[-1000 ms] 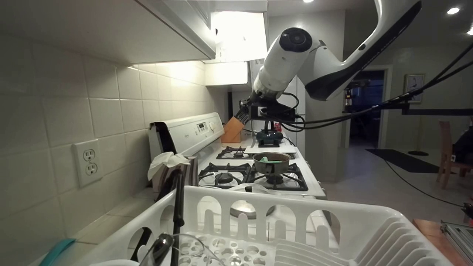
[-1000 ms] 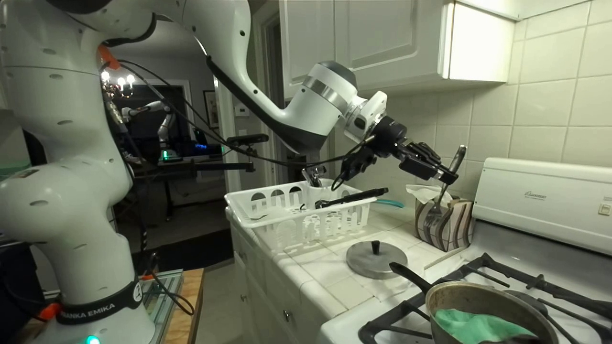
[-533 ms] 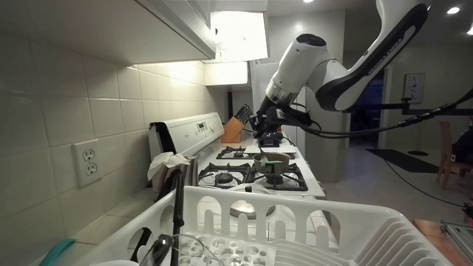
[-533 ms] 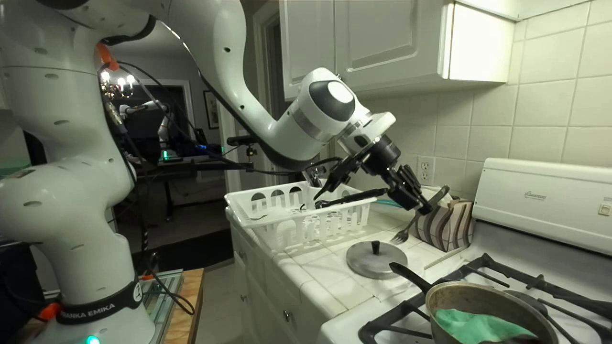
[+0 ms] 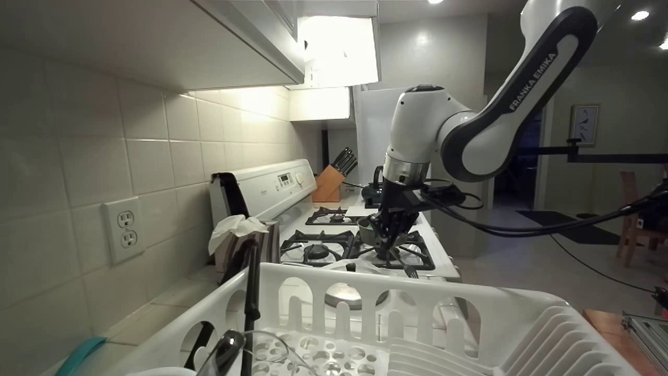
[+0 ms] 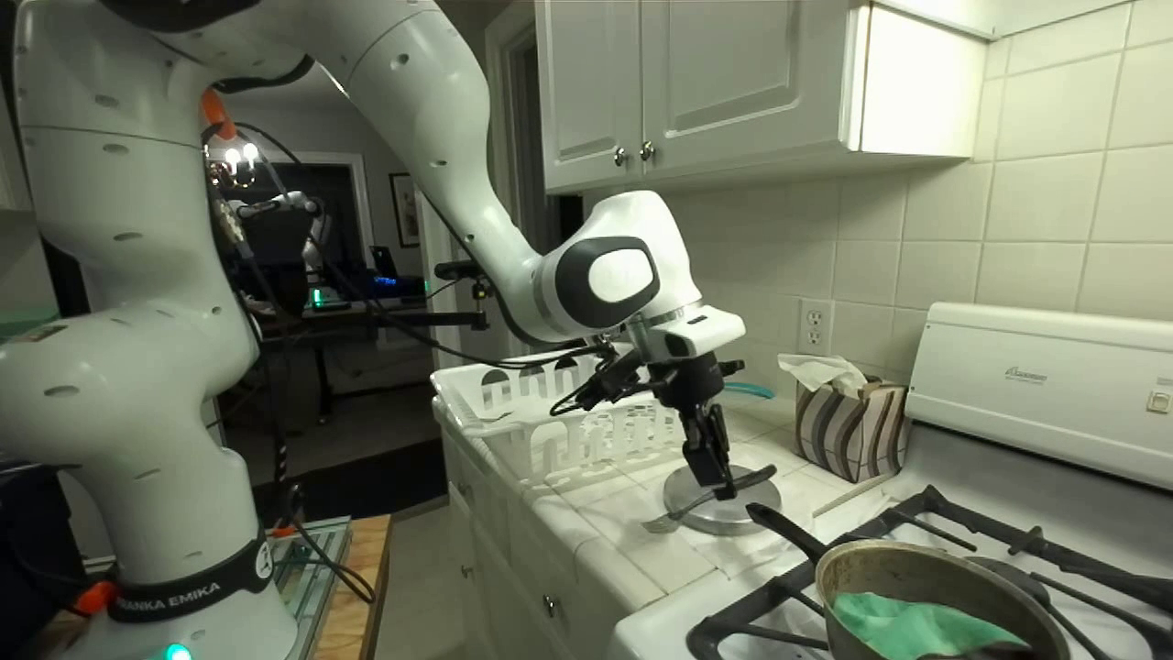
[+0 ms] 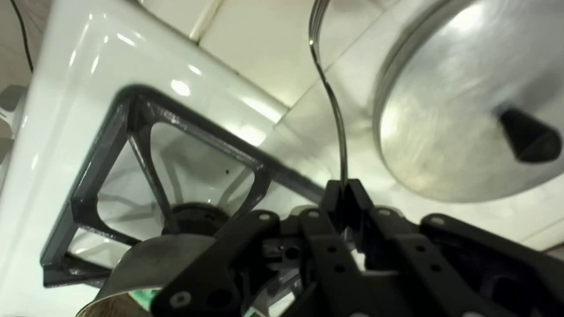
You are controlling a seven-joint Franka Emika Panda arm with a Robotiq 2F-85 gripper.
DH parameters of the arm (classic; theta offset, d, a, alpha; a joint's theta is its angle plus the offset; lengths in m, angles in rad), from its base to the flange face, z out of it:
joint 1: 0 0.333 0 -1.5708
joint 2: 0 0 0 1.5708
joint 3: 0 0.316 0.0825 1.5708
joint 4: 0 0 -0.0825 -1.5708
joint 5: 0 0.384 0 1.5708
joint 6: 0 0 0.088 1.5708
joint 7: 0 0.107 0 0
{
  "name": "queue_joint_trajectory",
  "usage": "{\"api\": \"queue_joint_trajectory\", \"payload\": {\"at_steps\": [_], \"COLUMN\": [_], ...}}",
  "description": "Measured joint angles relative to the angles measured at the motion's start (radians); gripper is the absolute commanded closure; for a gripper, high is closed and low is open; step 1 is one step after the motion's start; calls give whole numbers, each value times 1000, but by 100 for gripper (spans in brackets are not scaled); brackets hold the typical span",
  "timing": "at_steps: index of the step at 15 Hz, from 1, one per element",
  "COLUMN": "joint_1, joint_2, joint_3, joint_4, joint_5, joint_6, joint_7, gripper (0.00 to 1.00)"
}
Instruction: Use the fork to press down on the rug in the pot and place the fork back
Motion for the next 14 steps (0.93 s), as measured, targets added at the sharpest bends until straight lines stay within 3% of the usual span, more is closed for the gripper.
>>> {"api": "queue_joint_trajectory", "payload": {"at_steps": [4, 9, 14], "joint_1": [-31, -9, 1], "joint_2": [-1, 24, 105], "joint_3": [115, 18, -24], "joint_4": [88, 278, 371], "joint_5": [252, 329, 330], "joint_6": [-273, -621, -679], "joint_7": [-290, -510, -582], "gripper": [98, 98, 98]}}
